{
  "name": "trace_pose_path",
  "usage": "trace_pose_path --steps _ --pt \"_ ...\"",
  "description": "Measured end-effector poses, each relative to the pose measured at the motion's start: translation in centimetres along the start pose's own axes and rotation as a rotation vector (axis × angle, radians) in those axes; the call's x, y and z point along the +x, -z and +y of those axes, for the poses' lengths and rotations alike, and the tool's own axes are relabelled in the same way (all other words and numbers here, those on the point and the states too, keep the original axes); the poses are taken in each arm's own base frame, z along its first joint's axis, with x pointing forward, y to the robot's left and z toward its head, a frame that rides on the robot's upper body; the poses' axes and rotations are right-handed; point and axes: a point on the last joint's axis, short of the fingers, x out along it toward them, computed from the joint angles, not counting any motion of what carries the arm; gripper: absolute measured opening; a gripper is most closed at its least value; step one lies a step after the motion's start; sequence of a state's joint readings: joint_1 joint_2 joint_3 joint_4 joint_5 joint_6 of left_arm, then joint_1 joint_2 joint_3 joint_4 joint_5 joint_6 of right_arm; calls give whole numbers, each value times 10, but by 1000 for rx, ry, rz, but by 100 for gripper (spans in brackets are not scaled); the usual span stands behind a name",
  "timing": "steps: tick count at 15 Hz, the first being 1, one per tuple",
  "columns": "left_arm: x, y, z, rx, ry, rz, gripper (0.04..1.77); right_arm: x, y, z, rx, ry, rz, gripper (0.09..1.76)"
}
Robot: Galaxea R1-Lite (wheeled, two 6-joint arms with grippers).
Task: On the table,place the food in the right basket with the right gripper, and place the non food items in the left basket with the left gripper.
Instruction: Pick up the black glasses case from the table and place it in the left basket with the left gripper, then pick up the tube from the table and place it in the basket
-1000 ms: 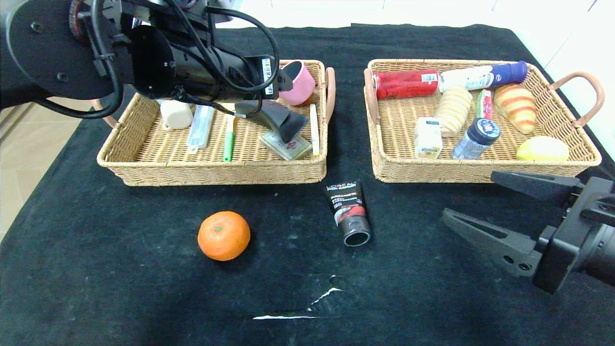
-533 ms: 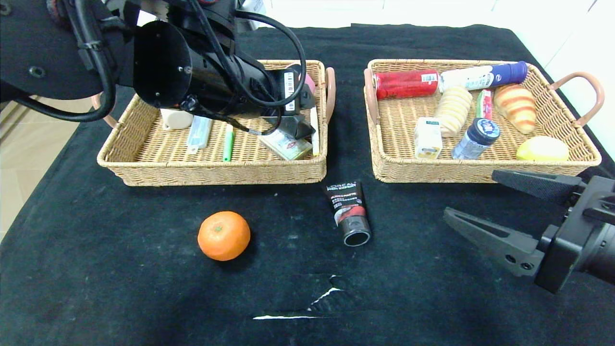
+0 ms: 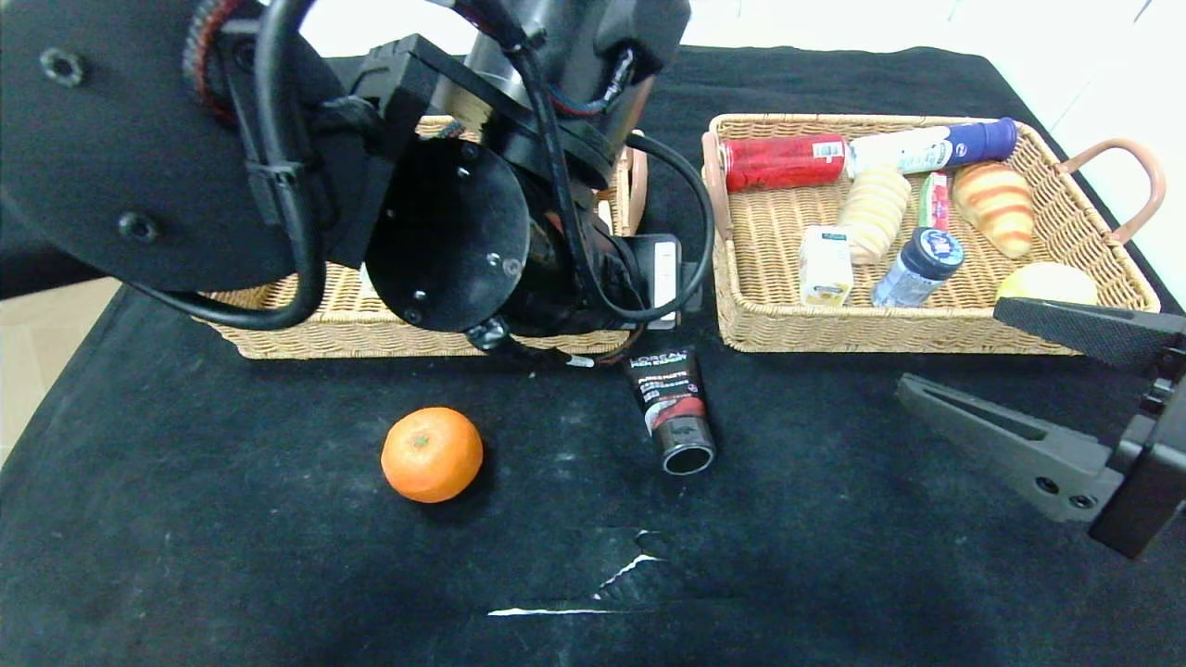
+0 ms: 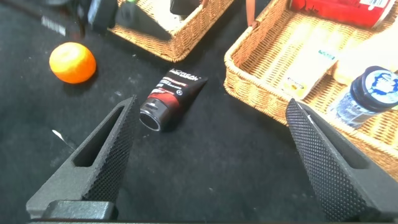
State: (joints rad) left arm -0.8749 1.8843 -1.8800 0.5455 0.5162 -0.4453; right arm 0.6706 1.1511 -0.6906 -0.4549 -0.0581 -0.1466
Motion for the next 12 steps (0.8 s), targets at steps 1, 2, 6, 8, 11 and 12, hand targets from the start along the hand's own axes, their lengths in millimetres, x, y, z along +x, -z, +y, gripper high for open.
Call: trace_pose_path --steps 1,2,6,8,11,12 --pt "1 6 -7 -4 8 16 168 -1 0 0 -2 1 0 171" --pt "4 12 -13 -1 15 31 168 -1 0 0 -2 1 0 171" --pt "17 34 -31 2 2 85 169 -1 0 -2 -2 9 -1 171" --pt "25 43 -34 11 -27 110 170 -1 0 -2 -2 11 -1 171" --pt "32 49 -37 6 -36 125 170 -1 1 -2 -3 11 3 171" --pt "34 50 -38 -1 -41 127 170 -1 1 -2 -3 14 3 171"
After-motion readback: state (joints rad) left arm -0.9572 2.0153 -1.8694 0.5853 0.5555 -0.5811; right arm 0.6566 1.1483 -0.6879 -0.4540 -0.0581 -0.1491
